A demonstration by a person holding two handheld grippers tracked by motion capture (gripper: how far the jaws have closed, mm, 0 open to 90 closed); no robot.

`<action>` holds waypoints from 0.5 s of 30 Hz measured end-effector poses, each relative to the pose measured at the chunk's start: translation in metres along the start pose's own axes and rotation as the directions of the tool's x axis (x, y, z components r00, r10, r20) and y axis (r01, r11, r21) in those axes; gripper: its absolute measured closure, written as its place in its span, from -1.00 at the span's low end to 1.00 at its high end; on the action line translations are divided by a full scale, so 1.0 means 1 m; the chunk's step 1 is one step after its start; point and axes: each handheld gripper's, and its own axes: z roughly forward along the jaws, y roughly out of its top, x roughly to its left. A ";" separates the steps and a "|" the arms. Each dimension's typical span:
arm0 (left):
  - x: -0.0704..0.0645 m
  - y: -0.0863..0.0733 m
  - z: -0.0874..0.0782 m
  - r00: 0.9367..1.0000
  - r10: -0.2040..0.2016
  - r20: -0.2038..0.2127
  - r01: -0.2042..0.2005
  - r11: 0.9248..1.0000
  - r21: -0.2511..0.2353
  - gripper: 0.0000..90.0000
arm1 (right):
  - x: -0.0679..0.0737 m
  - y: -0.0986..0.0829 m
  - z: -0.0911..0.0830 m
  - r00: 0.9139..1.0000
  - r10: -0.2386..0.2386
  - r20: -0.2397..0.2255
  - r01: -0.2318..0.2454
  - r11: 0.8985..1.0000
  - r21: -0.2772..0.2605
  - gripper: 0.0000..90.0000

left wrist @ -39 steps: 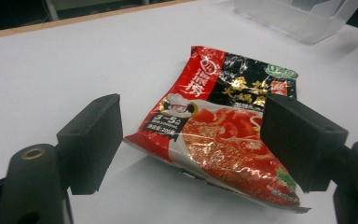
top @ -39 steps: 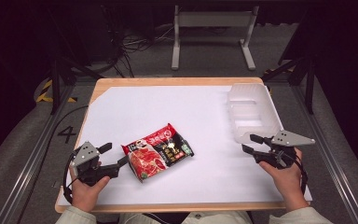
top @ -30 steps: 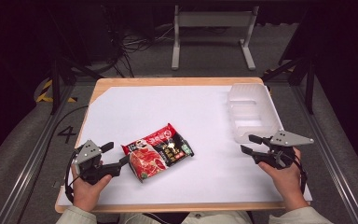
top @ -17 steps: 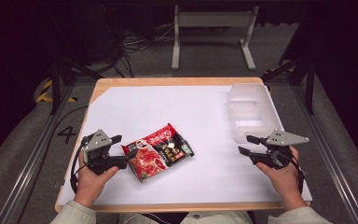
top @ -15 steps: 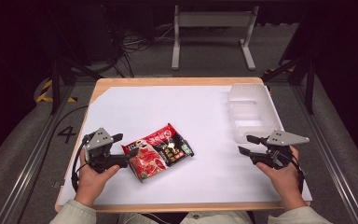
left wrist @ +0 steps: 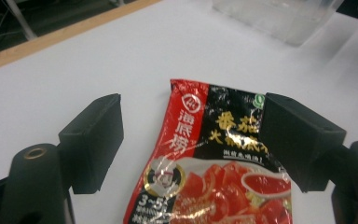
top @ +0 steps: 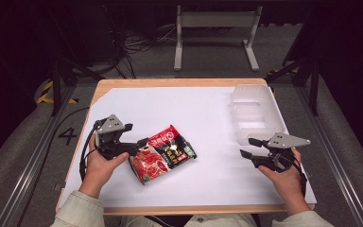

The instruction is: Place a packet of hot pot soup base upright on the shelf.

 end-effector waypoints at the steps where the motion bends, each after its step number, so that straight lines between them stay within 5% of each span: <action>1: 0.001 0.002 0.002 1.000 -0.001 0.000 0.001 1.000 0.000 -0.51 | 0.000 0.000 0.000 1.000 0.002 0.000 -0.002 1.000 0.000 -0.04; 8: 0.006 0.015 0.014 0.999 0.014 0.050 -0.017 0.999 0.040 -0.60 | 0.000 -0.002 0.002 1.000 0.021 0.006 -0.021 1.000 -0.008 -0.04; 15: 0.012 0.030 0.019 0.998 0.016 0.056 -0.017 1.000 0.012 -0.54 | 0.001 -0.007 0.000 0.999 0.045 0.013 -0.045 0.999 -0.011 -0.04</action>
